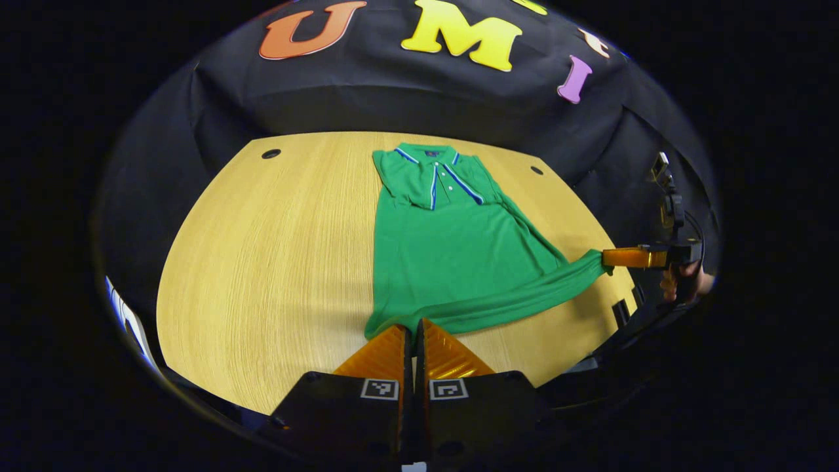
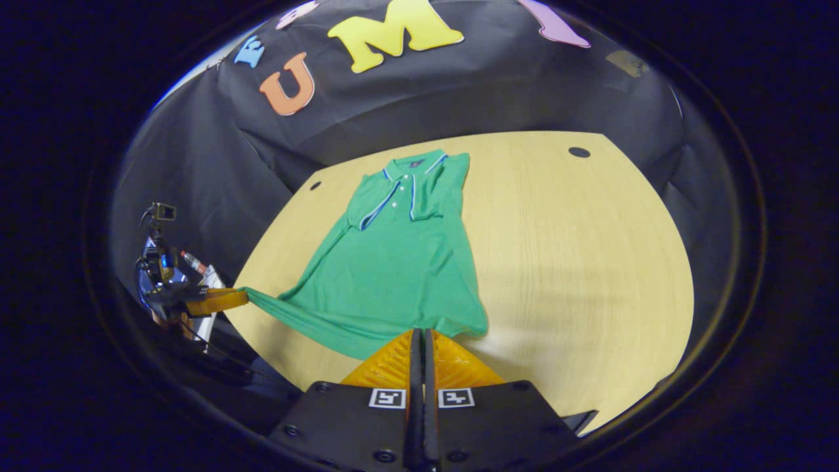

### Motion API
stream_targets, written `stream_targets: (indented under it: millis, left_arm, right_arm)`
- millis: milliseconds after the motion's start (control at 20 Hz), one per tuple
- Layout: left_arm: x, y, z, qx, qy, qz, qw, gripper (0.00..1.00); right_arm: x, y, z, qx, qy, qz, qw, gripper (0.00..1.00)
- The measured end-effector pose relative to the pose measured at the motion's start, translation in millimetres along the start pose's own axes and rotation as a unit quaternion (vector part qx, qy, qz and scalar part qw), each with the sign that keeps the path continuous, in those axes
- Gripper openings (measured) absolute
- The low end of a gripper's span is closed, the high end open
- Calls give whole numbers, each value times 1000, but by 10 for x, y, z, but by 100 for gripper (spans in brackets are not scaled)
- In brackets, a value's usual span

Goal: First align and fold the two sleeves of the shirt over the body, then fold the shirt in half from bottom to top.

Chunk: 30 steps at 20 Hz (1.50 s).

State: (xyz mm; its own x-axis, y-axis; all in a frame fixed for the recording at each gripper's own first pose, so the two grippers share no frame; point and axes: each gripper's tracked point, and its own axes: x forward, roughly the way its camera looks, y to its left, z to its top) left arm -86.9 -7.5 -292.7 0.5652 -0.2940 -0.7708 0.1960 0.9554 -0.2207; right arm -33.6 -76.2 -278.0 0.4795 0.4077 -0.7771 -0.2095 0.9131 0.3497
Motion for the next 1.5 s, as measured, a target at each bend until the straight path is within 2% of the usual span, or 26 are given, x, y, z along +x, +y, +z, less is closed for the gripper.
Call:
stream_targets:
  millis: [150,250,400,1050,1150,1200,1500]
  left_arm:
    - [11,34,301,16,-21,1,1000,3]
    - [12,37,496,27,-35,0,999,3]
    - [14,30,789,37,-62,-3,997,3]
    - [200,62,2190,40,-157,-27,986,3]
    - [288,124,2376,44,-164,-27,985,3]
    - [353,169,2449,44,-164,-24,985,3]
    - [714,328,2870,37,-171,-16,984,3]
  right_arm:
    - [2,62,268,-3,-20,4,1000,6]
    - [-20,105,449,-7,-33,7,999,4]
    - [-77,65,749,-14,-57,-4,998,6]
    - [-65,119,2186,-49,-150,-25,987,3]
    - [22,108,2377,-48,-155,-28,986,6]
    - [87,103,2447,-48,-156,-29,986,4]
    - [465,68,2851,-36,-166,-26,985,3]
